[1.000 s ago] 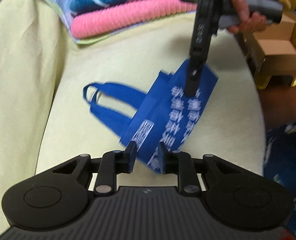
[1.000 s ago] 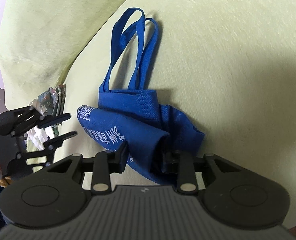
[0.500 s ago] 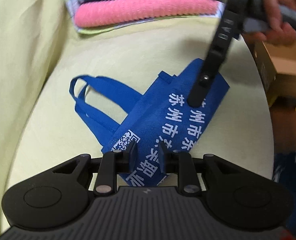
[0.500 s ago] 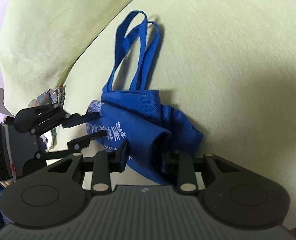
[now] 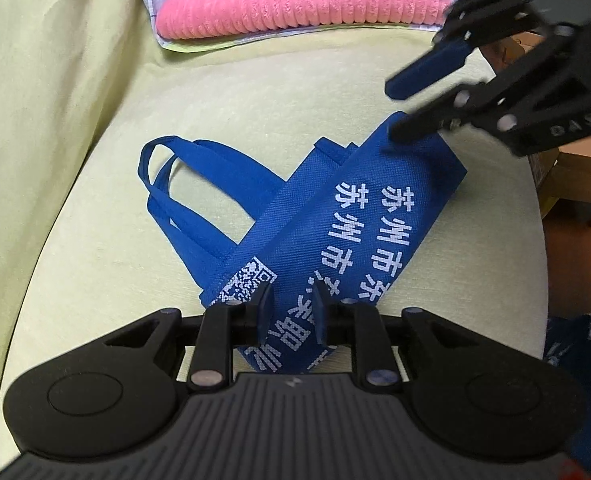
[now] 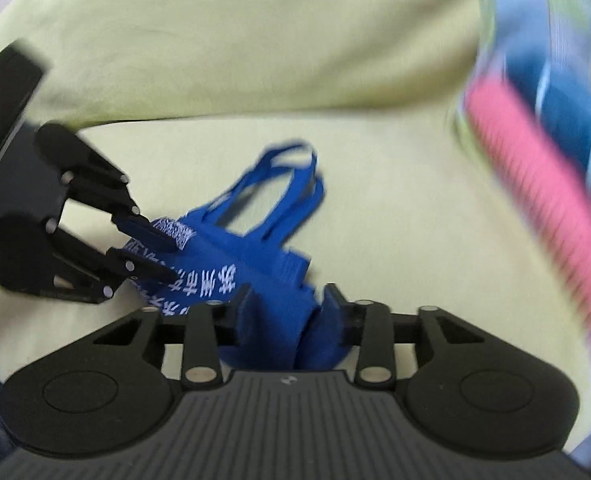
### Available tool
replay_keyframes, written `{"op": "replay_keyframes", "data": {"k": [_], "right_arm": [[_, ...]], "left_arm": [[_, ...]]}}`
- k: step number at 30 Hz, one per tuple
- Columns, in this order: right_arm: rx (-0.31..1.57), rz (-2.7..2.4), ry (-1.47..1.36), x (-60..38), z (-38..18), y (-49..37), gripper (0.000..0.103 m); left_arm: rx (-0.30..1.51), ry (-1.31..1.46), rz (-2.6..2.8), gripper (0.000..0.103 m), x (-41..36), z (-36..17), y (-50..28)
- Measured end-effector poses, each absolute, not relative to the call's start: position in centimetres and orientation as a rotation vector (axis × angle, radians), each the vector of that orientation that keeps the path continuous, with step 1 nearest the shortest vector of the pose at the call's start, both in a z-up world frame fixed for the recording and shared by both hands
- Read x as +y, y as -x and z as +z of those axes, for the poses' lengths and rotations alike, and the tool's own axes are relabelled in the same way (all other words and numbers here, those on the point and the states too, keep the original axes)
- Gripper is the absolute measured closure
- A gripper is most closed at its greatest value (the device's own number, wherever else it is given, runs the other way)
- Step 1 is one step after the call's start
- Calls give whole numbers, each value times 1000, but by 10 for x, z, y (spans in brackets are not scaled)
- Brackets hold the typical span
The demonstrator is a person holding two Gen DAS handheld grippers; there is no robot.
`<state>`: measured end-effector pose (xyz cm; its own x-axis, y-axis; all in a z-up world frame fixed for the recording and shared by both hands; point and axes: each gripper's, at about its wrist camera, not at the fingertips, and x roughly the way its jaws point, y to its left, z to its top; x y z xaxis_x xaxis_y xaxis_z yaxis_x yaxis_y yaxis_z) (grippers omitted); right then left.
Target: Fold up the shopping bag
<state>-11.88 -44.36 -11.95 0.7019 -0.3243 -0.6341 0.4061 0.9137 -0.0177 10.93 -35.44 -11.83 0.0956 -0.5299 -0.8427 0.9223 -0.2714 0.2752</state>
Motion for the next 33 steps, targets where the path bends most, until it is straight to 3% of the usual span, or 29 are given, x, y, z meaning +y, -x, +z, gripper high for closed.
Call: {"op": "replay_keyframes", "data": {"k": [4, 5, 12, 33], "right_arm": [[678, -362, 7, -422, -122, 113, 101], [701, -376, 14, -424, -129, 109, 101], [768, -343, -59, -450, -157, 98, 101], [814, -318, -211, -470, -155, 92, 102]], "left_arm": [[489, -1123, -1503, 80, -356, -118, -109], [492, -1119, -1503, 80, -356, -118, -110], [507, -1096, -1497, 80, -362, -121, -113], [536, -1088, -1377, 81, -368, -119, -104]]}}
